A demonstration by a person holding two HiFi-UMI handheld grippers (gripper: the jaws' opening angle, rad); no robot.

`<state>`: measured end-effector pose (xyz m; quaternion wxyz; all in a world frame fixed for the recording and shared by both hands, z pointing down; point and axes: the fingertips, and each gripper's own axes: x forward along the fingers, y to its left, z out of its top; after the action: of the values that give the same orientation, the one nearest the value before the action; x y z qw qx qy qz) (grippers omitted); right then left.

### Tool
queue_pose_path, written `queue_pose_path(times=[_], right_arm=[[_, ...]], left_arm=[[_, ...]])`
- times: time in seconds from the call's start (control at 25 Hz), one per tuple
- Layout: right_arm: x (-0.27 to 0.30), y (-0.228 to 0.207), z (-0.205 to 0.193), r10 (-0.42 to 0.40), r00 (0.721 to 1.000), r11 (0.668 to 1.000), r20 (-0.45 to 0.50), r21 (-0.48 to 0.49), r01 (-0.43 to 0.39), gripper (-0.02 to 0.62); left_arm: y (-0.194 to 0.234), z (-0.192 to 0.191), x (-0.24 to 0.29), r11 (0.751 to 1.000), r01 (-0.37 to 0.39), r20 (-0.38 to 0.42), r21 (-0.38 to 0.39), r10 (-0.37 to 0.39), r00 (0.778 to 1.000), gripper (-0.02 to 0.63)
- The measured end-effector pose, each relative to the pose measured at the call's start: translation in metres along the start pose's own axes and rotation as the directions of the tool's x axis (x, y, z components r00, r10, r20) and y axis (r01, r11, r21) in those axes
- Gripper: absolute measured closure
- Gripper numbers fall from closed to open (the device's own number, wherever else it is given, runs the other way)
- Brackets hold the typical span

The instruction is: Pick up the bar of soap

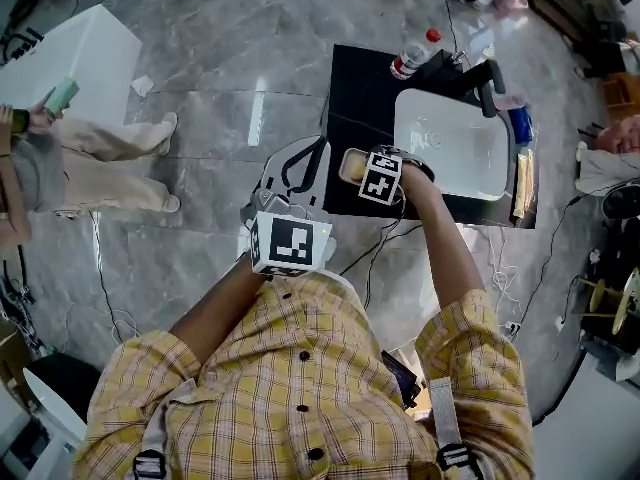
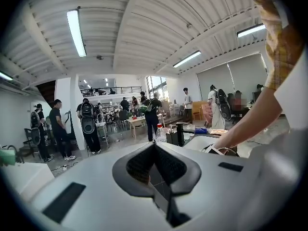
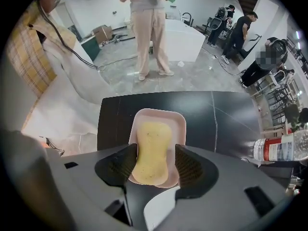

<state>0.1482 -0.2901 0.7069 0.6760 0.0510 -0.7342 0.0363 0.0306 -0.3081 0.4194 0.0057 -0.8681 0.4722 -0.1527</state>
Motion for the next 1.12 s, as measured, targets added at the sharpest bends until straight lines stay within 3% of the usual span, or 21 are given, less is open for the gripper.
queue_pose_path(times=[0.28,1.12], right_arm=[[0.008,0.000,-0.003,0.059,0.998,0.998,-0.034,0.005,-0.059,0.351],[0.010,0.000,-0.002,0.084,0.995,0.995,-0.059,-0.045,-0.086,0.382]], left_arm=[[-0.001,-0.004,0.003,1.000,0.006,-0.013,-0.001,-0.006,1.000,0.597],[0.002,-0.011,0.003,1.000,-0.004,-0.020,-0.010,0.004,1.000,0.597]])
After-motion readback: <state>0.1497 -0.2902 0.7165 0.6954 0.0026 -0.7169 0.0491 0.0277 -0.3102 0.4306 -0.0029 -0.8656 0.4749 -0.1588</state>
